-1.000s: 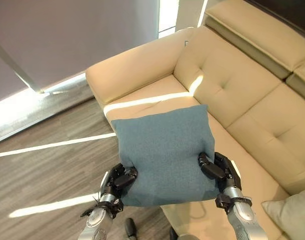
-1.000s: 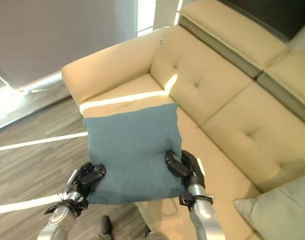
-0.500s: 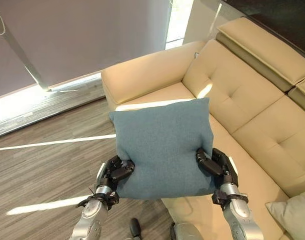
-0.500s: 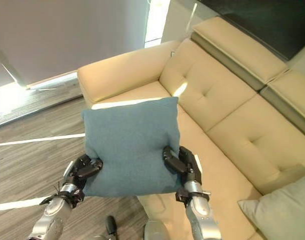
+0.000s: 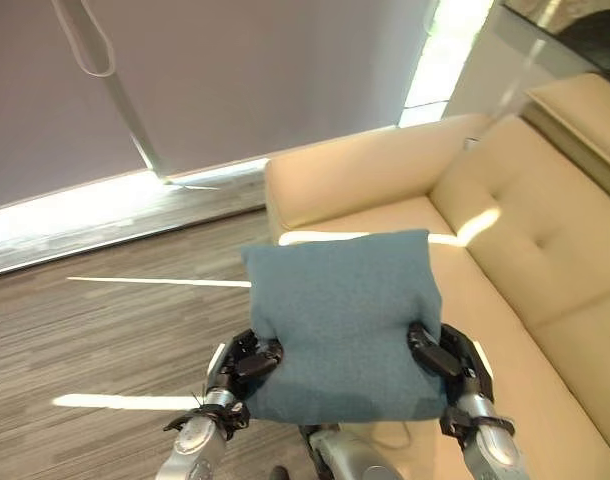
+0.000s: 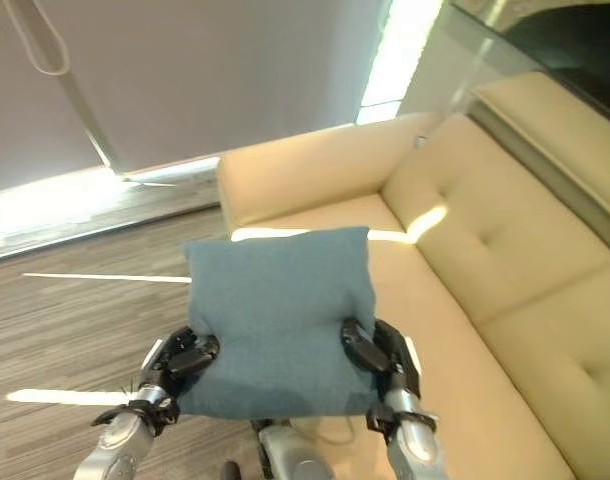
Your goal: Pick up all the scattered cushions and arrange them neatly on the sofa.
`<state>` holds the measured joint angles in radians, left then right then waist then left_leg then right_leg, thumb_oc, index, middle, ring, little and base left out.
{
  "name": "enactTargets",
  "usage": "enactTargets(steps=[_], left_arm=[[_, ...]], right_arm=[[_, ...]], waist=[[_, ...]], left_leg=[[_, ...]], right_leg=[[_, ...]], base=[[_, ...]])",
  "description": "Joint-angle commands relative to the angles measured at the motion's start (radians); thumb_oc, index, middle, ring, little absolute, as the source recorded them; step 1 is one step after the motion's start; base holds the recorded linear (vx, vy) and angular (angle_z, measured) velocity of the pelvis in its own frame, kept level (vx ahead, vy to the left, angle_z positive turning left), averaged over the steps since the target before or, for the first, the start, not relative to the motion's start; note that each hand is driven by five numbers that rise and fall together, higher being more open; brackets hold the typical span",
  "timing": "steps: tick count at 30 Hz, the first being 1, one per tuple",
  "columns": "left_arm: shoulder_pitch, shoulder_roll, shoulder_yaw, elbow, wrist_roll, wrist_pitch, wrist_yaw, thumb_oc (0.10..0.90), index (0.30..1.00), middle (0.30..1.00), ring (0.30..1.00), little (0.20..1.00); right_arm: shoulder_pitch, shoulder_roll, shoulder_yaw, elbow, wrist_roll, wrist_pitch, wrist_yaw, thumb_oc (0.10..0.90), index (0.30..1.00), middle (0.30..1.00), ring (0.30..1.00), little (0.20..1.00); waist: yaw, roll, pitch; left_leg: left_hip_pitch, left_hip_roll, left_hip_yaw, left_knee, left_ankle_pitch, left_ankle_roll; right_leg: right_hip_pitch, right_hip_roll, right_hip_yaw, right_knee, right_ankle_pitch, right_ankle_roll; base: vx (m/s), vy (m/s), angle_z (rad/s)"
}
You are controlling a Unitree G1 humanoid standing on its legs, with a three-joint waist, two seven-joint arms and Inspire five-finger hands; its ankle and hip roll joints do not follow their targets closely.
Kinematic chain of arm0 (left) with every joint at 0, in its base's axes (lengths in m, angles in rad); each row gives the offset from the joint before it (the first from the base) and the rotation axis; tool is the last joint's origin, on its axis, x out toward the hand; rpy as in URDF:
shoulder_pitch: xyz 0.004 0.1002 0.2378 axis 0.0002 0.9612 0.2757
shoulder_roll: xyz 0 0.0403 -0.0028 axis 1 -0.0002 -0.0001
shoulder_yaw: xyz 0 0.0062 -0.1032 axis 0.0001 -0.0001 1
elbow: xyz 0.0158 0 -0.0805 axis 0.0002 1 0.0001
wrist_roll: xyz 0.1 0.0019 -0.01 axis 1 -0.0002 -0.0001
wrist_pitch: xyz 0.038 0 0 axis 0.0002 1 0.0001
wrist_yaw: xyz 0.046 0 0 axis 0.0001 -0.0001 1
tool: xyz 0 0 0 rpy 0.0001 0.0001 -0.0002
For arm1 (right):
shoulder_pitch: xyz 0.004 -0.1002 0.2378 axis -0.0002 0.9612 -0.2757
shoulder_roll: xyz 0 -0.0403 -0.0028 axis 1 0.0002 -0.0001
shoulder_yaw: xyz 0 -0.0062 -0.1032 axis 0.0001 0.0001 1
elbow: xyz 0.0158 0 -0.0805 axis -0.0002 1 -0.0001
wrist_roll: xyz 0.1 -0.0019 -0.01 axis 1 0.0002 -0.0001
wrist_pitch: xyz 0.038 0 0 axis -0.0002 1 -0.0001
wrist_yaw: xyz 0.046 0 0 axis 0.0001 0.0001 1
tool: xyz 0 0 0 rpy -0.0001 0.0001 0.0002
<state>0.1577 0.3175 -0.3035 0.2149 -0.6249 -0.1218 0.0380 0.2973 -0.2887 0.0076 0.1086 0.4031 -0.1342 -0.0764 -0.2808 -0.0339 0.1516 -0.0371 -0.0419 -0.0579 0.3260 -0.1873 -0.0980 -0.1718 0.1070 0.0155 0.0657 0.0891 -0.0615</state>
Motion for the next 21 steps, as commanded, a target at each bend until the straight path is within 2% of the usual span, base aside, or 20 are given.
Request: enactTargets(steps=[1,2,3,4,5,7,8,9,11,12,13,14,18,19,20,21], left_arm=[[-0.095,-0.034,0.003,-0.182,0.008,-0.106,-0.117,0.4,0.3,0.3,0.3,0.3],[-0.096,-0.031,0.005,-0.181,-0.005,-0.104,-0.116,0.4,0.3,0.3,0.3,0.3],[-0.092,-0.026,0.006,-0.18,-0.006,-0.097,-0.117,0.4,0.3,0.3,0.3,0.3],[-0.088,-0.022,0.008,-0.179,0.0,-0.091,-0.116,0.4,0.3,0.3,0.3,0.3],[-0.083,-0.017,0.011,-0.178,0.01,-0.089,-0.116,0.4,0.3,0.3,0.3,0.3],[-0.095,-0.02,0.006,-0.179,0.018,-0.095,-0.11,0.4,0.3,0.3,0.3,0.3],[-0.107,-0.023,0.003,-0.178,0.017,-0.1,-0.104,0.4,0.3,0.3,0.3,0.3],[-0.106,-0.029,-0.001,-0.174,0.019,-0.104,-0.104,0.4,0.3,0.3,0.3,0.3],[-0.109,-0.03,-0.005,-0.174,0.021,-0.102,-0.111,0.4,0.3,0.3,0.3,0.3],[-0.108,-0.024,-0.012,-0.176,0.027,-0.099,-0.112,0.4,0.3,0.3,0.3,0.3],[-0.099,-0.01,-0.01,-0.176,0.038,-0.098,-0.115,0.4,0.3,0.3,0.3,0.3],[-0.099,-0.009,-0.01,-0.175,0.037,-0.098,-0.115,0.4,0.3,0.3,0.3,0.3],[-0.096,0.015,0.01,-0.172,0.054,-0.106,-0.098,0.4,0.3,0.3,0.3,0.3],[-0.096,0.015,0.01,-0.172,0.054,-0.106,-0.098,0.4,0.3,0.3,0.3,0.3],[-0.106,0.019,0.029,-0.164,0.05,-0.114,-0.073,0.4,0.3,0.3,0.3,0.3],[-0.107,0.02,0.029,-0.163,0.05,-0.114,-0.073,0.4,0.3,0.3,0.3,0.3]], right_arm=[[-0.167,-0.001,0.009,-0.147,0.039,-0.164,0.05,0.4,0.3,0.3,0.3,0.3],[-0.17,-0.003,0.01,-0.142,0.044,-0.166,0.048,0.4,0.3,0.3,0.3,0.3],[-0.171,-0.003,0.01,-0.142,0.045,-0.162,0.044,0.4,0.3,0.3,0.3,0.3],[-0.174,-0.002,0.014,-0.141,0.039,-0.16,0.038,0.4,0.3,0.3,0.3,0.3],[-0.177,-0.005,0.018,-0.144,0.029,-0.159,0.032,0.4,0.3,0.3,0.3,0.3],[-0.195,-0.012,0.017,-0.134,0.008,-0.159,0.018,0.4,0.3,0.3,0.3,0.3],[-0.201,-0.016,0.013,-0.13,0.004,-0.159,0.011,0.4,0.3,0.3,0.3,0.3],[-0.203,-0.017,0.012,-0.129,-0.001,-0.152,0.015,0.4,0.3,0.3,0.3,0.3],[-0.2,-0.012,0.007,-0.129,-0.008,-0.153,0.025,0.4,0.3,0.3,0.3,0.3],[-0.191,-0.005,0.008,-0.126,-0.013,-0.147,0.023,0.4,0.3,0.3,0.3,0.3],[-0.19,0.005,0.019,-0.125,-0.018,-0.138,0.033,0.4,0.3,0.3,0.3,0.3],[-0.189,0.006,0.019,-0.126,-0.018,-0.138,0.033,0.4,0.3,0.3,0.3,0.3],[-0.2,0.031,0.05,-0.116,-0.012,-0.124,0.052,0.4,0.3,0.3,0.3,0.3],[-0.2,0.031,0.05,-0.116,-0.012,-0.124,0.052,0.4,0.3,0.3,0.3,0.3],[-0.226,0.04,0.072,-0.11,-0.011,-0.119,0.058,0.4,0.3,0.3,0.3,0.3],[-0.226,0.041,0.072,-0.11,-0.011,-0.119,0.058,0.4,0.3,0.3,0.3,0.3]], waist=[[0.025,-0.044,-0.063],[0.034,-0.071,-0.064],[0.049,-0.08,-0.058],[0.063,-0.094,-0.059],[0.078,-0.105,-0.057],[0.094,-0.109,-0.053],[0.1,-0.107,-0.046],[0.102,-0.098,-0.049],[0.092,-0.093,-0.058],[0.083,-0.097,-0.064],[0.079,-0.106,-0.067],[0.082,-0.106,-0.068],[0.082,-0.113,-0.069],[0.082,-0.113,-0.069],[0.093,-0.107,-0.057],[0.094,-0.107,-0.059]], left_leg=[[0.04,-0.038,0.098,0.118,0.172,-0.002],[-0.008,0.004,0.128,0.124,0.151,0.015],[-0.026,0.037,0.153,0.111,0.106,0.041],[-0.045,0.048,0.148,0.075,0.071,0.063],[-0.064,0.054,0.114,0.025,0.043,0.074],[-0.078,0.065,0.033,-0.129,0.107,0.059],[-0.093,0.071,0.005,-0.164,0.136,0.049],[-0.064,0.074,-0.017,-0.225,0.138,0.052],[-0.042,0.078,-0.01,-0.262,0.15,0.05],[-0.033,0.074,0.012,-0.261,0.155,0.054],[-0.019,0.066,0.052,-0.269,0.146,0.07],[-0.018,0.066,0.056,-0.27,0.146,0.07],[0.022,0.054,0.153,-0.289,0.122,0.104],[0.022,0.054,0.153,-0.289,0.122,0.104],[0.052,0.055,0.218,-0.308,0.12,0.114],[0.049,0.056,0.22,-0.31,0.124,0.113]], right_leg=[[0.079,-0.039,0.062,-0.057,0.002,0.113],[0.095,-0.064,0.066,-0.063,-0.008,0.115],[0.11,-0.071,0.075,-0.066,-0.016,0.119],[0.122,-0.081,0.092,-0.068,-0.024,0.124],[0.135,-0.081,0.124,-0.067,-0.033,0.13],[0.145,-0.072,0.174,-0.062,-0.045,0.135],[0.159,-0.067,0.198,-0.057,-0.056,0.136],[0.16,-0.059,0.221,-0.044,-0.064,0.14],[0.162,-0.061,0.231,-0.037,-0.075,0.145],[0.155,-0.074,0.244,-0.018,-0.074,0.156],[0.148,-0.08,0.287,0.003,-0.063,0.177],[0.147,-0.08,0.291,0.003,-0.063,0.177],[0.127,-0.083,0.355,0.049,-0.033,0.222],[0.127,-0.083,0.355,0.049,-0.033,0.222],[0.086,-0.082,0.302,0.104,-0.003,0.244],[0.082,-0.082,0.303,0.103,0.001,0.244]], base=[[0.12,-0.037,-0.24],[0.17,-0.023,-0.68],[0.16,0.019,-0.51],[0.21,0.07,-0.2],[0.23,0.104,-0.08],[0.2,0.148,-0.39],[0.17,0.175,-0.89],[0.2,0.22,-0.89],[0.15,0.195,-1.21],[0.13,0.28,-1.42],[0.13,0.282,-0.82],[0.09,0.214,-0.85],[0.03,0.173,-0.84],[-0.03,0.209,-1.08],[-0.04,0.152,-0.86],[-0.05,0.22,-1.19]])
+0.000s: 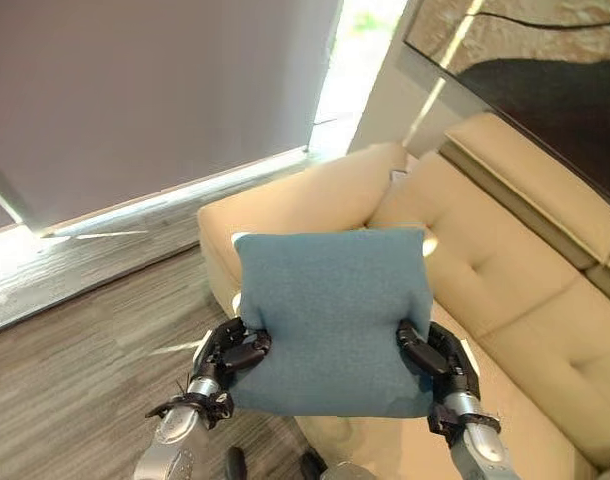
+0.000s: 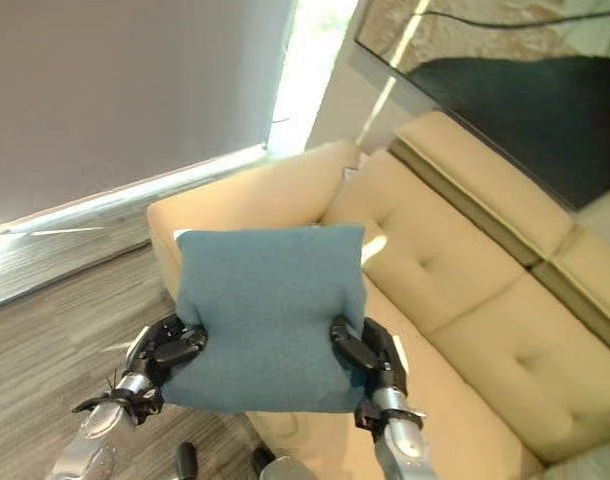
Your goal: Pick up all the scattered cushions and arrange them neatly on the sofa.
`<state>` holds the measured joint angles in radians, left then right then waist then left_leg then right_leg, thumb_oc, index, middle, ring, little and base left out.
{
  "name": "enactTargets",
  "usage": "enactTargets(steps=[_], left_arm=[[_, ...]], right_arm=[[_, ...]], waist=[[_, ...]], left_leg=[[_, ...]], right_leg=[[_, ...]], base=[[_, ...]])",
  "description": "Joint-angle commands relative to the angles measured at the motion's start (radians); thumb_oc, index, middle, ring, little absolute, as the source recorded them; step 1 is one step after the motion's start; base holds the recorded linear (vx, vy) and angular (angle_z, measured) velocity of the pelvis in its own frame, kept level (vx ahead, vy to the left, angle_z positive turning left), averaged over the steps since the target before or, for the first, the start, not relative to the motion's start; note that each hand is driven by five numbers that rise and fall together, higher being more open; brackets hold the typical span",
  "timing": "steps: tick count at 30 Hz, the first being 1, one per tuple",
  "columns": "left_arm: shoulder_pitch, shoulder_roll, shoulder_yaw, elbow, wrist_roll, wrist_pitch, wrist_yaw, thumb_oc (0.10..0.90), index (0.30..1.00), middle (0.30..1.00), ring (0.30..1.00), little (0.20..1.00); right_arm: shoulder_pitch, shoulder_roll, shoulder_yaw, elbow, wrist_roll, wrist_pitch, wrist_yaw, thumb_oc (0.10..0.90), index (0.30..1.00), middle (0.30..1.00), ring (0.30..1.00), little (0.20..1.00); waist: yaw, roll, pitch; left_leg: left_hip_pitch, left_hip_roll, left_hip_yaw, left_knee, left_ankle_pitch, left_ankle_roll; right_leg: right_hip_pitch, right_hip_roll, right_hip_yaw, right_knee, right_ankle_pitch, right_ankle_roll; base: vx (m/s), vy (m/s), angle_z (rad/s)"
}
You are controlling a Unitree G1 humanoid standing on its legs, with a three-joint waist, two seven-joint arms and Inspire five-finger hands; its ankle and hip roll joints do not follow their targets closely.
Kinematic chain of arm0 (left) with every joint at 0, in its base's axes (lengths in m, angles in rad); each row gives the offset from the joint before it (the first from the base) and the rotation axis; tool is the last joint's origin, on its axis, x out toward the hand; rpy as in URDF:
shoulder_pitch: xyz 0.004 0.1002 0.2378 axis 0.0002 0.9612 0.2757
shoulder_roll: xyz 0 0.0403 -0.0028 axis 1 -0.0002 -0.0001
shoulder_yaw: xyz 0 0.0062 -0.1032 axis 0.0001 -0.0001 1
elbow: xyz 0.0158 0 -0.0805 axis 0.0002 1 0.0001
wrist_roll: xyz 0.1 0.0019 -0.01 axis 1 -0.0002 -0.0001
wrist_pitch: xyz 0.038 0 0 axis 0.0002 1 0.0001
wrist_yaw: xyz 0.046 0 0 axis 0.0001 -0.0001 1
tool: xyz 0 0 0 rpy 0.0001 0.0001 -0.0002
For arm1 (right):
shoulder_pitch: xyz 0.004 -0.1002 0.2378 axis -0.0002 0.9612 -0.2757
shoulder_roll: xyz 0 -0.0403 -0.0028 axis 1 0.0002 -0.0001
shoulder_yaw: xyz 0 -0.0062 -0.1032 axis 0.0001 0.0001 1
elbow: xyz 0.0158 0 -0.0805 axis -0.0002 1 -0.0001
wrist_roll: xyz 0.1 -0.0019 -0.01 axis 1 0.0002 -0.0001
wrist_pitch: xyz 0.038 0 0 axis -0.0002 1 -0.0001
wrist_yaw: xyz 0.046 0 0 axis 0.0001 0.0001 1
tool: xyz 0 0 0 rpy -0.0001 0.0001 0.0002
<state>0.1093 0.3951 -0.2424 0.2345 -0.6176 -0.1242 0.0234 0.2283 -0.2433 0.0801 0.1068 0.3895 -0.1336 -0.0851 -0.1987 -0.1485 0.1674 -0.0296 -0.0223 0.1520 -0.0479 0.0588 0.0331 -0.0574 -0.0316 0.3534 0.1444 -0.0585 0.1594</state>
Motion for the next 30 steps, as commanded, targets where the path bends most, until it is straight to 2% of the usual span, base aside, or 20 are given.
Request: enactTargets(steps=[1,3,4,5,6,7,8,10,12,14,17,19,21,23,24,27,29,30], left_arm=[[-0.064,-0.058,-0.023,-0.178,0.04,-0.117,-0.047,0.4,0.3,0.3,0.3,0.3],[-0.07,-0.057,-0.015,-0.177,0.04,-0.122,-0.034,0.4,0.3,0.3,0.3,0.3],[-0.07,-0.059,-0.013,-0.178,0.041,-0.122,-0.033,0.4,0.3,0.3,0.3,0.3],[-0.07,-0.06,-0.011,-0.182,0.04,-0.124,-0.032,0.4,0.3,0.3,0.3,0.3],[-0.071,-0.06,-0.01,-0.182,0.04,-0.124,-0.032,0.4,0.3,0.3,0.3,0.3],[-0.064,-0.074,-0.017,-0.182,0.04,-0.114,-0.04,0.4,0.3,0.3,0.3,0.3],[-0.064,-0.074,-0.017,-0.182,0.04,-0.114,-0.04,0.4,0.3,0.3,0.3,0.3],[-0.059,-0.094,-0.03,-0.17,0.045,-0.108,-0.049,0.4,0.3,0.3,0.3,0.3],[-0.057,-0.099,-0.029,-0.167,0.047,-0.107,-0.053,0.4,0.3,0.3,0.3,0.3],[-0.055,-0.107,-0.05,-0.168,0.044,-0.102,-0.068,0.4,0.3,0.3,0.3,0.3],[-0.05,-0.106,-0.056,-0.174,0.043,-0.103,-0.075,0.4,0.3,0.3,0.3,0.3],[-0.051,-0.111,-0.057,-0.178,0.036,-0.11,-0.061,0.4,0.3,0.3,0.3,0.3],[-0.057,-0.121,-0.061,-0.184,0.025,-0.116,-0.053,0.4,0.3,0.3,0.3,0.3],[-0.065,-0.123,-0.062,-0.187,0.025,-0.119,-0.045,0.4,0.3,0.3,0.3,0.3],[-0.071,-0.123,-0.064,-0.191,0.025,-0.124,-0.039,0.4,0.3,0.3,0.3,0.3],[-0.107,-0.12,-0.068,-0.202,0.033,-0.138,-0.013,0.4,0.3,0.3,0.3,0.3],[-0.126,-0.118,-0.077,-0.209,0.036,-0.143,-0.005,0.4,0.3,0.3,0.3,0.3],[-0.127,-0.118,-0.074,-0.213,0.047,-0.141,-0.008,0.4,0.3,0.3,0.3,0.3]], right_arm=[[-0.165,0.001,0.01,-0.107,0.002,-0.12,0.066,0.4,0.3,0.3,0.3,0.3],[-0.174,0.014,0.026,-0.109,0.001,-0.125,0.061,0.4,0.3,0.3,0.3,0.3],[-0.177,0.016,0.028,-0.107,-0.003,-0.125,0.059,0.4,0.3,0.3,0.3,0.3],[-0.183,0.017,0.035,-0.106,-0.006,-0.125,0.06,0.4,0.3,0.3,0.3,0.3],[-0.184,0.018,0.035,-0.106,-0.006,-0.125,0.06,0.4,0.3,0.3,0.3,0.3],[-0.188,0.01,0.03,-0.105,-0.016,-0.124,0.06,0.4,0.3,0.3,0.3,0.3],[-0.187,0.01,0.03,-0.106,-0.016,-0.124,0.06,0.4,0.3,0.3,0.3,0.3],[-0.17,0.001,0.016,-0.107,-0.024,-0.121,0.059,0.4,0.3,0.3,0.3,0.3],[-0.164,-0.008,0.012,-0.109,-0.024,-0.123,0.057,0.4,0.3,0.3,0.3,0.3],[-0.128,-0.017,-0.015,-0.117,-0.026,-0.118,0.051,0.4,0.3,0.3,0.3,0.3],[-0.12,-0.04,-0.027,-0.117,-0.019,-0.12,0.044,0.4,0.3,0.3,0.3,0.3],[-0.122,-0.044,-0.025,-0.115,-0.003,-0.114,0.039,0.4,0.3,0.3,0.3,0.3],[-0.128,-0.05,-0.023,-0.117,0.001,-0.115,0.036,0.4,0.3,0.3,0.3,0.3],[-0.139,-0.061,-0.019,-0.111,-0.006,-0.114,0.029,0.4,0.3,0.3,0.3,0.3],[-0.147,-0.064,-0.012,-0.108,-0.008,-0.113,0.025,0.4,0.3,0.3,0.3,0.3],[-0.168,-0.071,0.002,-0.091,-0.018,-0.112,0.012,0.4,0.3,0.3,0.3,0.3],[-0.169,-0.074,-0.005,-0.084,-0.022,-0.11,0.002,0.4,0.3,0.3,0.3,0.3],[-0.161,-0.073,-0.013,-0.084,-0.031,-0.109,0.008,0.4,0.3,0.3,0.3,0.3]], waist=[[0.026,0.013,-0.067],[0.055,0.028,-0.059],[0.063,0.033,-0.064],[0.074,0.036,-0.069],[0.073,0.036,-0.07],[0.084,0.038,-0.086],[0.085,0.039,-0.086],[0.067,0.034,-0.092],[0.066,0.035,-0.096],[0.042,0.034,-0.108],[0.031,0.02,-0.099],[0.044,0.02,-0.087],[0.062,0.008,-0.083],[0.071,-0.001,-0.088],[0.08,0.0,-0.088],[0.107,0.011,-0.08],[0.106,0.018,-0.075],[0.092,0.04,-0.09]], left_leg=[[0.054,0.037,0.036,0.058,-0.123,-0.016],[0.081,0.042,0.083,0.039,-0.124,-0.016],[0.094,0.046,0.104,0.025,-0.122,-0.019],[0.109,0.051,0.136,0.015,-0.126,-0.021],[0.106,0.051,0.136,0.014,-0.124,-0.022],[0.141,0.057,0.207,0.004,-0.137,-0.026],[0.141,0.058,0.207,0.004,-0.137,-0.026],[0.149,0.045,0.208,0.015,-0.148,-0.027],[0.154,0.042,0.215,0.02,-0.155,-0.026],[0.145,0.055,0.233,0.09,-0.177,-0.053],[0.099,0.1,0.24,0.28,-0.156,-0.094],[0.06,0.106,0.17,0.369,-0.119,-0.103],[0.004,0.085,0.083,0.361,-0.146,-0.087],[-0.011,0.083,0.037,0.28,-0.164,-0.08],[-0.017,0.079,-0.003,0.24,-0.154,-0.081],[-0.056,0.071,-0.164,0.14,-0.079,-0.099],[-0.089,0.075,-0.178,0.123,-0.043,-0.105],[-0.04,0.08,-0.159,0.054,-0.051,-0.096]], right_leg=[[-0.049,0.042,-0.119,0.038,0.144,0.019],[-0.056,-0.017,-0.356,0.052,0.103,-0.01],[-0.049,-0.041,-0.452,0.051,0.084,-0.021],[-0.036,-0.066,-0.543,0.044,0.071,-0.027],[-0.038,-0.066,-0.544,0.041,0.074,-0.027],[-0.019,-0.086,-0.687,0.028,0.053,-0.038],[-0.019,-0.086,-0.686,0.027,0.053,-0.038],[-0.004,-0.044,-0.604,-0.023,0.059,-0.036],[0.009,-0.037,-0.587,-0.047,0.066,-0.035],[0.051,-0.014,-0.562,-0.123,0.066,-0.051],[0.084,0.006,-0.521,-0.161,0.069,-0.077],[0.097,0.028,-0.467,-0.169,0.063,-0.094],[0.11,0.024,-0.421,-0.179,0.062,-0.093],[0.114,0.013,-0.379,-0.183,0.061,-0.086],[0.115,0.013,-0.354,-0.18,0.061,-0.085],[0.126,0.034,-0.275,-0.176,0.051,-0.087],[0.139,0.033,-0.253,-0.17,0.038,-0.087],[0.142,0.032,-0.233,-0.159,0.023,-0.073]], base=[[-0.03,0.133,-1.29],[-0.03,0.18,-0.92],[-0.02,0.112,-0.73],[0.0,0.046,-1.18],[0.05,0.03,-1.45],[0.04,0.008,-1.36],[0.07,-0.008,-1.23],[0.06,-0.045,-0.6],[0.08,-0.064,-0.04],[0.13,-0.136,-0.21],[0.06,-0.118,-0.15],[0.03,-0.041,-0.73],[0.04,0.02,-1.31],[0.12,0.069,-0.78],[0.17,0.093,-0.69],[0.14,0.103,-0.87],[0.15,0.211,-1.15],[0.14,0.233,-0.94]])
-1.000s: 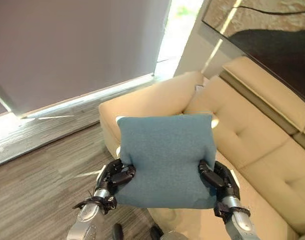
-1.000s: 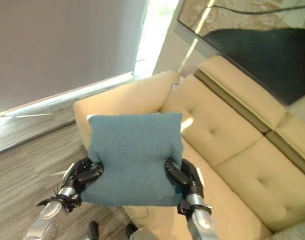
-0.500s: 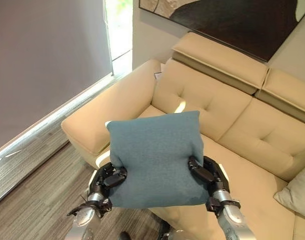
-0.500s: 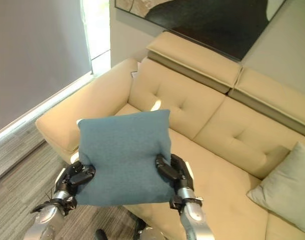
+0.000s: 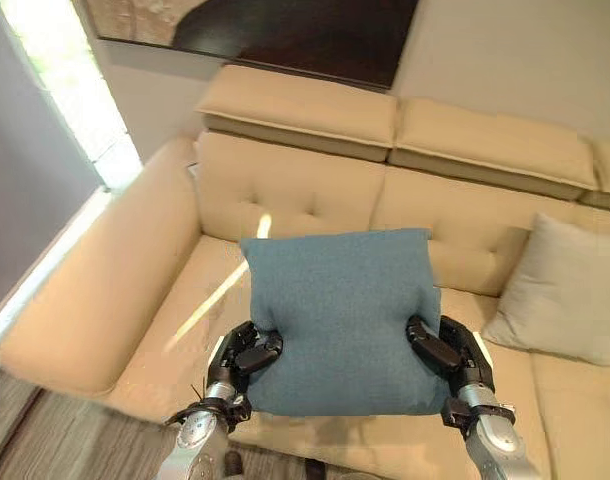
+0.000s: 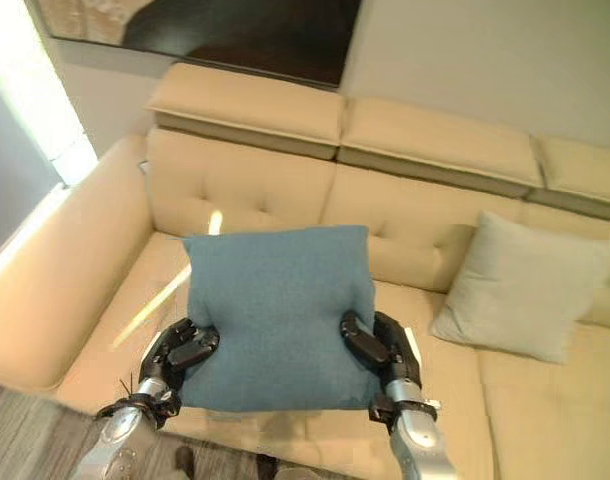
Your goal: Pick up all the scattered cushions and arrange them neatly on the sofa.
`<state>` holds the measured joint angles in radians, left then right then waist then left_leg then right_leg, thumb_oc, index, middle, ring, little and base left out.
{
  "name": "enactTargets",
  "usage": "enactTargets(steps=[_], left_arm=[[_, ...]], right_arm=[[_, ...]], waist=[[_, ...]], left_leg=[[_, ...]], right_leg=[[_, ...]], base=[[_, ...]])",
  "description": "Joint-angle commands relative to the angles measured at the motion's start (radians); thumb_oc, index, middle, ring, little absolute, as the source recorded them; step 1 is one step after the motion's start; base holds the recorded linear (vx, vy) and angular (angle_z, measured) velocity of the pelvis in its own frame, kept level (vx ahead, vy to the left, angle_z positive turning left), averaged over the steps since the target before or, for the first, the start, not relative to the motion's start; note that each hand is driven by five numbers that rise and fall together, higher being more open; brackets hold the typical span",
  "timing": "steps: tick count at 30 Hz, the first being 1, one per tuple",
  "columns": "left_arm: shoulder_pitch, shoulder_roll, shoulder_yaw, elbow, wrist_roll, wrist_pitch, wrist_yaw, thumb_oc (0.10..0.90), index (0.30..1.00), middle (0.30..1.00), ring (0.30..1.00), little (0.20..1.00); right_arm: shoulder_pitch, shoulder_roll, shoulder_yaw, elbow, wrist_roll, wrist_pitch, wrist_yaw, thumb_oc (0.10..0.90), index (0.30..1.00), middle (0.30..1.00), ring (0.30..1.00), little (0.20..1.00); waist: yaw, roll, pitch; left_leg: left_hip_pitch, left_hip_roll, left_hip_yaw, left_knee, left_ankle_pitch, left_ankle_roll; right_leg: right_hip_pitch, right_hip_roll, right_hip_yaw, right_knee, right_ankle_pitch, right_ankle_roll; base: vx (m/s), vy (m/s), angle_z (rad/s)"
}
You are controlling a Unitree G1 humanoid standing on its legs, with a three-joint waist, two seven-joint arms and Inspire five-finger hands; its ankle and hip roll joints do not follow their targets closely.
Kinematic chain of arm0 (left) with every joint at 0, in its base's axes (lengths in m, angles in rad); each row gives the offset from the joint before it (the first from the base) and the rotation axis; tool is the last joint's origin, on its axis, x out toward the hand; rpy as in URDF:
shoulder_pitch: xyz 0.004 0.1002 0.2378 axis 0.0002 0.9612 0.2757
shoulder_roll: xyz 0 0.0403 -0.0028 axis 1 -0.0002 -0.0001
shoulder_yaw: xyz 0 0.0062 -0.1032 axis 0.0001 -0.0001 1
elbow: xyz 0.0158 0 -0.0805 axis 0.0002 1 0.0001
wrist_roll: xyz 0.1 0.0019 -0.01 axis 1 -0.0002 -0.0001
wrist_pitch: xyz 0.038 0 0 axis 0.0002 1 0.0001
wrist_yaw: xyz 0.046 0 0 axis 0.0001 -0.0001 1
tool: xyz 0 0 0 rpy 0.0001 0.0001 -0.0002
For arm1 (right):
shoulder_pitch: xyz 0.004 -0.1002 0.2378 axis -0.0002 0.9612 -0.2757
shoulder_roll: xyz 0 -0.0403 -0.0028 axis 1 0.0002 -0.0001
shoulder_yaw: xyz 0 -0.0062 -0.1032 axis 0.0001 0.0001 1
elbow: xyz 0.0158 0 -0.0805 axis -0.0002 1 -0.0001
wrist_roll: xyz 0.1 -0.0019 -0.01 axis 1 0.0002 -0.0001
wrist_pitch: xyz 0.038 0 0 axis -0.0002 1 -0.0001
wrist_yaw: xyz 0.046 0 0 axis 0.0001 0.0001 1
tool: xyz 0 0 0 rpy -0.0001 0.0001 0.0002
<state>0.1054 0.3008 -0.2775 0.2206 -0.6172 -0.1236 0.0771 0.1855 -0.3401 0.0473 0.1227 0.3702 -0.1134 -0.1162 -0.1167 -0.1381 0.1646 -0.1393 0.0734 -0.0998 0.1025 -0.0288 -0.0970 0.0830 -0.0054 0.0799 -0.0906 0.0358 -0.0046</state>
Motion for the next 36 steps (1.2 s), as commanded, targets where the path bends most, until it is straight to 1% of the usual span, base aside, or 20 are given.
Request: enactTargets(steps=[1,3,4,6,8,9,10,11,12,13,15,16,18,21,22,24,25,28,31,36], left_arm=[[-0.123,-0.024,-0.039,-0.199,0.046,-0.142,-0.061,0.4,0.3,0.3,0.3,0.3],[-0.115,-0.019,-0.038,-0.204,0.048,-0.141,-0.059,0.4,0.3,0.3,0.3,0.3],[-0.103,-0.01,-0.03,-0.21,0.053,-0.138,-0.061,0.4,0.3,0.3,0.3,0.3],[-0.098,-0.004,-0.023,-0.212,0.056,-0.137,-0.06,0.4,0.3,0.3,0.3,0.3],[-0.091,0.007,-0.01,-0.212,0.058,-0.135,-0.058,0.4,0.3,0.3,0.3,0.3],[-0.091,0.007,-0.01,-0.212,0.058,-0.135,-0.058,0.4,0.3,0.3,0.3,0.3],[-0.081,0.023,0.011,-0.215,0.064,-0.14,-0.05,0.4,0.3,0.3,0.3,0.3],[-0.085,0.035,0.028,-0.208,0.064,-0.147,-0.029,0.4,0.3,0.3,0.3,0.3],[-0.086,0.036,0.028,-0.208,0.064,-0.147,-0.029,0.4,0.3,0.3,0.3,0.3],[-0.091,0.039,0.035,-0.199,0.065,-0.149,-0.022,0.4,0.3,0.3,0.3,0.3],[-0.092,0.038,0.041,-0.189,0.073,-0.148,-0.018,0.4,0.3,0.3,0.3,0.3],[-0.09,0.035,0.046,-0.181,0.094,-0.147,-0.015,0.4,0.3,0.3,0.3,0.3],[-0.09,0.032,0.046,-0.175,0.1,-0.145,-0.012,0.4,0.3,0.3,0.3,0.3],[-0.126,0.048,0.042,-0.154,0.148,-0.149,0.015,0.4,0.3,0.3,0.3,0.3],[-0.154,0.056,0.042,-0.139,0.178,-0.156,0.037,0.4,0.3,0.3,0.3,0.3],[-0.173,0.057,0.041,-0.131,0.191,-0.16,0.05,0.4,0.3,0.3,0.3,0.3],[-0.212,0.058,0.04,-0.126,0.219,-0.176,0.078,0.4,0.3,0.3,0.3,0.3],[-0.25,0.055,0.04,-0.122,0.25,-0.191,0.113,0.4,0.3,0.3,0.3,0.3],[-0.346,0.06,0.015,-0.101,0.306,-0.22,0.184,0.4,0.3,0.3,0.3,0.3],[-0.513,0.084,0.004,-0.068,0.401,-0.25,0.317,0.4,0.3,0.3,0.3,0.3]], right_arm=[[-0.117,0.023,0.02,-0.101,-0.012,-0.129,0.04,0.4,0.3,0.3,0.3,0.3],[-0.115,0.024,0.024,-0.096,-0.016,-0.12,0.044,0.4,0.3,0.3,0.3,0.3],[-0.119,0.034,0.03,-0.096,-0.019,-0.111,0.053,0.4,0.3,0.3,0.3,0.3],[-0.124,0.038,0.035,-0.096,-0.023,-0.111,0.055,0.4,0.3,0.3,0.3,0.3],[-0.134,0.051,0.048,-0.093,-0.032,-0.109,0.055,0.4,0.3,0.3,0.3,0.3],[-0.134,0.051,0.048,-0.093,-0.032,-0.109,0.055,0.4,0.3,0.3,0.3,0.3],[-0.153,0.063,0.061,-0.086,-0.045,-0.11,0.053,0.4,0.3,0.3,0.3,0.3],[-0.176,0.074,0.076,-0.076,-0.057,-0.114,0.041,0.4,0.3,0.3,0.3,0.3],[-0.177,0.074,0.076,-0.076,-0.057,-0.114,0.041,0.4,0.3,0.3,0.3,0.3],[-0.186,0.081,0.08,-0.075,-0.064,-0.115,0.037,0.4,0.3,0.3,0.3,0.3],[-0.192,0.09,0.08,-0.067,-0.077,-0.117,0.026,0.4,0.3,0.3,0.3,0.3],[-0.192,0.086,0.07,-0.057,-0.088,-0.121,0.011,0.4,0.3,0.3,0.3,0.3],[-0.193,0.084,0.064,-0.05,-0.09,-0.122,0.001,0.4,0.3,0.3,0.3,0.3],[-0.219,0.078,0.058,-0.03,-0.087,-0.13,-0.03,0.4,0.3,0.3,0.3,0.3],[-0.241,0.078,0.059,-0.018,-0.095,-0.135,-0.047,0.4,0.3,0.3,0.3,0.3],[-0.258,0.076,0.061,-0.006,-0.103,-0.142,-0.061,0.4,0.3,0.3,0.3,0.3],[-0.29,0.068,0.058,0.005,-0.132,-0.154,-0.096,0.4,0.3,0.3,0.3,0.3],[-0.323,0.054,0.052,0.008,-0.181,-0.171,-0.144,0.4,0.3,0.3,0.3,0.3],[-0.436,0.03,0.084,0.034,-0.244,-0.187,-0.222,0.4,0.3,0.3,0.3,0.3],[-0.6,-0.013,0.129,0.065,-0.367,-0.192,-0.337,0.4,0.3,0.3,0.3,0.3]], waist=[[0.012,0.03,-0.086],[0.002,0.036,-0.106],[-0.005,0.041,-0.118],[-0.003,0.041,-0.119],[0.009,0.04,-0.118],[0.009,0.04,-0.118],[0.025,0.037,-0.108],[0.052,0.036,-0.089],[0.052,0.036,-0.093],[0.066,0.04,-0.086],[0.073,0.042,-0.097],[0.073,0.039,-0.107],[0.07,0.038,-0.112],[0.064,0.049,-0.119],[0.059,0.058,-0.122],[0.057,0.065,-0.126],[0.055,0.075,-0.126],[0.047,0.089,-0.138],[0.053,0.103,-0.116],[0.06,0.114,-0.116]], left_leg=[[0.074,-0.015,0.095,-0.099,0.037,0.034],[0.105,-0.023,0.12,-0.12,0.037,0.044],[0.138,-0.031,0.166,-0.141,0.034,0.059],[0.151,-0.036,0.188,-0.149,0.029,0.067],[0.171,-0.04,0.228,-0.158,0.018,0.081],[0.171,-0.04,0.228,-0.158,0.018,0.081],[0.184,-0.042,0.262,-0.163,0.012,0.092],[0.198,-0.036,0.295,-0.168,0.008,0.093],[0.192,-0.035,0.296,-0.167,0.011,0.093],[0.199,-0.031,0.308,-0.174,0.008,0.092],[0.199,-0.03,0.318,-0.187,0.007,0.091],[0.198,-0.036,0.315,-0.19,0.0,0.092],[0.195,-0.039,0.314,-0.19,-0.004,0.09],[0.161,-0.035,0.32,-0.19,-0.002,0.08],[0.125,-0.031,0.317,-0.19,0.007,0.075],[0.096,-0.028,0.314,-0.19,0.015,0.072],[0.044,-0.023,0.304,-0.19,0.027,0.06],[-0.008,-0.019,0.287,-0.19,0.031,0.059],[-0.071,-0.016,0.265,-0.19,0.055,0.057],[-0.163,-0.025,0.244,-0.19,0.077,0.056]], right_leg=[[0.003,0.006,0.043,0.077,-0.072,0.092],[-0.003,-0.008,0.07,0.09,-0.069,0.105],[-0.011,-0.022,0.102,0.108,-0.064,0.125],[-0.022,-0.028,0.117,0.123,-0.059,0.137],[-0.047,-0.037,0.14,0.156,-0.047,0.16],[-0.047,-0.037,0.14,0.156,-0.047,0.16],[-0.079,-0.043,0.125,0.191,-0.015,0.182],[-0.114,-0.07,0.017,0.218,0.011,0.19],[-0.119,-0.069,0.018,0.216,0.014,0.19],[-0.124,-0.09,-0.077,0.212,0.005,0.183],[-0.122,-0.108,-0.185,0.177,-0.003,0.176],[-0.108,-0.103,-0.19,0.128,-0.007,0.17],[-0.104,-0.098,-0.183,0.106,-0.003,0.167],[-0.112,-0.09,-0.185,0.036,0.024,0.166],[-0.133,-0.083,-0.18,0.003,0.032,0.165],[-0.158,-0.08,-0.179,0.003,0.03,0.164],[-0.205,-0.075,-0.183,0.003,0.022,0.165],[-0.257,-0.072,-0.19,0.003,0.021,0.168],[-0.315,-0.066,-0.179,0.003,0.033,0.17],[-0.398,-0.058,-0.174,0.003,0.053,0.166]], base=[[0.15,0.266,-0.6],[0.16,0.267,-0.43],[0.16,0.271,-0.64],[0.09,0.206,-0.65],[0.05,0.16,-0.67],[0.01,0.134,-0.67],[-0.03,0.095,-0.32],[-0.03,0.092,-0.63],[-0.03,0.046,-1.1],[0.0,0.031,-1.31],[0.06,0.021,-0.52],[0.09,0.001,0.0],[0.07,-0.032,0.07],[-0.01,-0.056,0.02],[-0.07,-0.056,-0.06],[-0.11,-0.05,-0.07],[-0.13,-0.051,-0.04],[-0.07,-0.045,0.16],[-0.14,-0.041,0.09],[-0.05,-0.033,0.02]])
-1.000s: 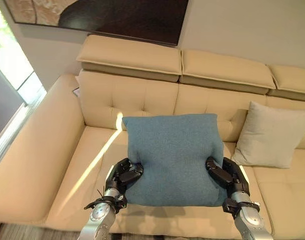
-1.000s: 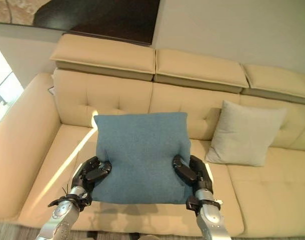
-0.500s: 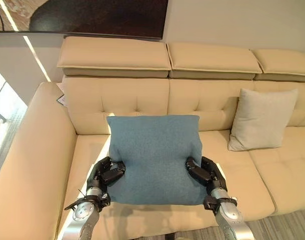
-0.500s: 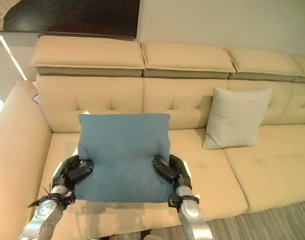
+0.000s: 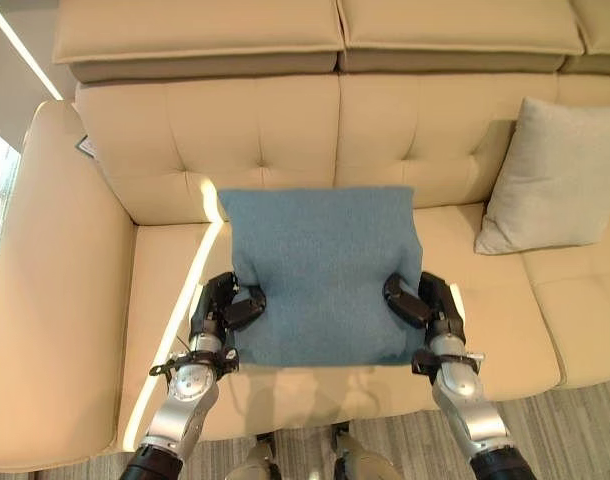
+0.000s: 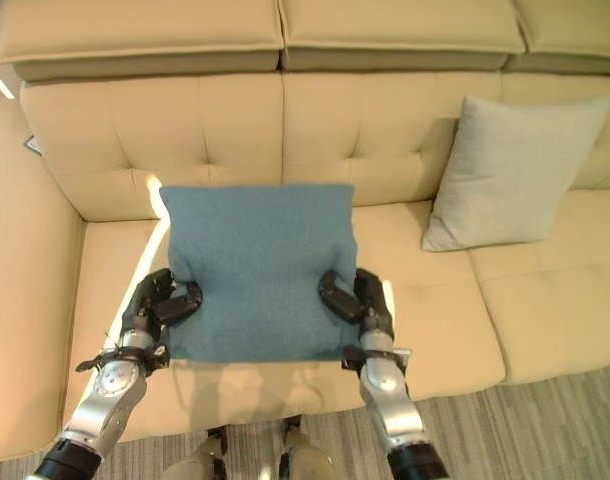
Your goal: Pick up all the scattered cushions and arrange them neatly on the sofa.
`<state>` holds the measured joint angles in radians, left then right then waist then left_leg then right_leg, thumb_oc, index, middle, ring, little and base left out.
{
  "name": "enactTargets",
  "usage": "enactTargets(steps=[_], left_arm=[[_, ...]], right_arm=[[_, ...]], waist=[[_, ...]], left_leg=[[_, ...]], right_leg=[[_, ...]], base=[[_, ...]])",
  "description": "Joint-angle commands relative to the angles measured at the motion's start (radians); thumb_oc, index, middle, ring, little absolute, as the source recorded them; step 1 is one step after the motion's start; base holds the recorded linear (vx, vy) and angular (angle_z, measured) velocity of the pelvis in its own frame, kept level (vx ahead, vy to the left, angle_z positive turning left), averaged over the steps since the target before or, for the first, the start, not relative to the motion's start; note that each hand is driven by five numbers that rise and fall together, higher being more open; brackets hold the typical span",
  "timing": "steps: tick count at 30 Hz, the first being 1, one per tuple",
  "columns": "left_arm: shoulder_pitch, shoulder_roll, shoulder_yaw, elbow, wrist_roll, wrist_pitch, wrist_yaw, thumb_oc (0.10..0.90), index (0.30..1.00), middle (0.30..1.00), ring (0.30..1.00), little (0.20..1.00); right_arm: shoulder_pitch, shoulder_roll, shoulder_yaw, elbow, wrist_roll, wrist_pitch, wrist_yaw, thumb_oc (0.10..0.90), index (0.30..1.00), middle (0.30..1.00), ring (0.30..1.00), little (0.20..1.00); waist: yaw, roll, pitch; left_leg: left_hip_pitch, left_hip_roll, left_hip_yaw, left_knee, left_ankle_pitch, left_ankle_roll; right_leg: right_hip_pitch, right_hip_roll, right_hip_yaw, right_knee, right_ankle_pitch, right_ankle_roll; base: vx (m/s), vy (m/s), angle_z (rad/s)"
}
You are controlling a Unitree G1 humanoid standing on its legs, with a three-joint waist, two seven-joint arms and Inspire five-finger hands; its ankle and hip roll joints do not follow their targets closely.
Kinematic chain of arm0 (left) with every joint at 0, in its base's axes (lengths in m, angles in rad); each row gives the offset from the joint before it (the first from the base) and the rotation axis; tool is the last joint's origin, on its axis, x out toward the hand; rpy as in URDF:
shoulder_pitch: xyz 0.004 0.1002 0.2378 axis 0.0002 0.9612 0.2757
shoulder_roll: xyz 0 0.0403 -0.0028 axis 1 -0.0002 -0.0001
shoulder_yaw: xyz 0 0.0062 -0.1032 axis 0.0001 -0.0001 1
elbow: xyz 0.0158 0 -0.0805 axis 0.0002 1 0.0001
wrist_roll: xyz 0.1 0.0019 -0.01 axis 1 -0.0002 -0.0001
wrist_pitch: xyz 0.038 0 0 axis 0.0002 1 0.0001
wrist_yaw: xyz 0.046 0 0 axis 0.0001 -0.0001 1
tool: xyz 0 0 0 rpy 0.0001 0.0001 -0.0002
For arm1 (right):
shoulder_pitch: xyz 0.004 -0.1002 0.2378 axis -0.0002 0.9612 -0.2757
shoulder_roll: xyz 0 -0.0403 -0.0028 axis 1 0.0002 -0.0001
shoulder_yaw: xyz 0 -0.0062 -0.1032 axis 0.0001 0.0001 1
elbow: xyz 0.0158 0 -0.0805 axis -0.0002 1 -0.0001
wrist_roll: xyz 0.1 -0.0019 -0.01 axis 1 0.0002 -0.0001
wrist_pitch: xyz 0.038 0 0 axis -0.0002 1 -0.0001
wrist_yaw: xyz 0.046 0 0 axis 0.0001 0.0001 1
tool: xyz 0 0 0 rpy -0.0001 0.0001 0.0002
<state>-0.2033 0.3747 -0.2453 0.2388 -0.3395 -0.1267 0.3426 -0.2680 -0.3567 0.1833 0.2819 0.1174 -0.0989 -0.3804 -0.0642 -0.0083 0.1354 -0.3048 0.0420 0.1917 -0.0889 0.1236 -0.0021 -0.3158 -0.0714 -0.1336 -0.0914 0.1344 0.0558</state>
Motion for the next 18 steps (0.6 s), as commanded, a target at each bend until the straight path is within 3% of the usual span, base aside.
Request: enactTargets(steps=[1,2,4,7,10,16,17,18], left_arm=[[-0.233,0.017,-0.029,-0.087,0.149,-0.25,0.079,0.4,0.3,0.3,0.3,0.3],[-0.235,0.017,-0.029,-0.086,0.15,-0.25,0.08,0.4,0.3,0.3,0.3,0.3],[-0.331,0.038,-0.025,-0.092,0.252,-0.249,0.187,0.4,0.3,0.3,0.3,0.3],[-0.355,0.042,-0.025,-0.091,0.276,-0.247,0.215,0.4,0.3,0.3,0.3,0.3],[-0.456,0.04,-0.029,-0.054,0.349,-0.225,0.321,0.4,0.3,0.3,0.3,0.3],[-0.66,0.045,-0.103,0.139,0.32,-0.182,0.377,0.4,0.3,0.3,0.3,0.3],[-0.685,0.046,-0.117,0.179,0.308,-0.175,0.377,0.4,0.3,0.3,0.3,0.3],[-0.713,0.049,-0.127,0.214,0.295,-0.172,0.375,0.4,0.3,0.3,0.3,0.3]], right_arm=[[-0.173,-0.006,-0.002,-0.09,-0.147,-0.203,-0.099,0.4,0.3,0.3,0.3,0.3],[-0.174,-0.006,-0.002,-0.089,-0.147,-0.203,-0.1,0.4,0.3,0.3,0.3,0.3],[-0.274,-0.04,0.01,-0.075,-0.258,-0.186,-0.209,0.4,0.3,0.3,0.3,0.3],[-0.3,-0.05,0.015,-0.069,-0.293,-0.18,-0.241,0.4,0.3,0.3,0.3,0.3],[-0.422,-0.091,0.053,-0.016,-0.391,-0.136,-0.332,0.4,0.3,0.3,0.3,0.3],[-0.639,-0.094,0.136,0.169,-0.335,-0.09,-0.37,0.4,0.3,0.3,0.3,0.3],[-0.671,-0.081,0.14,0.217,-0.301,-0.087,-0.37,0.445,0.368,0.368,0.368,0.368],[-0.697,-0.074,0.145,0.258,-0.264,-0.086,-0.364,0.585,0.578,0.578,0.578,0.578]], waist=[[0.01,-0.015,-0.087],[0.01,-0.015,-0.088],[0.018,-0.016,-0.096],[0.021,-0.016,-0.096],[0.03,-0.025,-0.086],[0.044,-0.036,-0.056],[0.045,-0.039,-0.046],[0.046,-0.039,-0.04]], left_leg=[[-0.012,0.003,-0.052,0.002,-0.072,-0.039],[-0.014,0.003,-0.052,0.002,-0.072,-0.039],[-0.059,-0.003,-0.07,0.002,-0.064,-0.043],[-0.067,-0.004,-0.073,0.002,-0.062,-0.044],[-0.094,-0.004,-0.087,0.002,-0.053,-0.051],[-0.129,-0.003,-0.11,0.002,-0.037,-0.061],[-0.136,-0.004,-0.112,0.002,-0.033,-0.062],[-0.142,-0.005,-0.113,0.002,-0.03,-0.063]], right_leg=[[-0.011,0.01,0.04,0.004,-0.044,0.105],[-0.013,0.01,0.039,0.004,-0.043,0.105],[-0.056,0.006,0.039,0.004,-0.039,0.098],[-0.062,0.004,0.037,0.004,-0.039,0.098],[-0.089,0.004,0.037,0.004,-0.037,0.094],[-0.123,0.006,0.03,0.004,-0.027,0.092],[-0.129,0.006,0.029,0.004,-0.025,0.092],[-0.134,0.006,0.029,0.004,-0.024,0.092]], base=[[-0.01,-0.017,0.07],[-0.02,-0.024,0.05],[0.0,-0.036,0.02],[0.02,-0.023,0.07],[0.0,-0.036,0.1],[-0.03,-0.036,0.08],[-0.05,-0.018,0.12],[-0.04,-0.012,0.1]])
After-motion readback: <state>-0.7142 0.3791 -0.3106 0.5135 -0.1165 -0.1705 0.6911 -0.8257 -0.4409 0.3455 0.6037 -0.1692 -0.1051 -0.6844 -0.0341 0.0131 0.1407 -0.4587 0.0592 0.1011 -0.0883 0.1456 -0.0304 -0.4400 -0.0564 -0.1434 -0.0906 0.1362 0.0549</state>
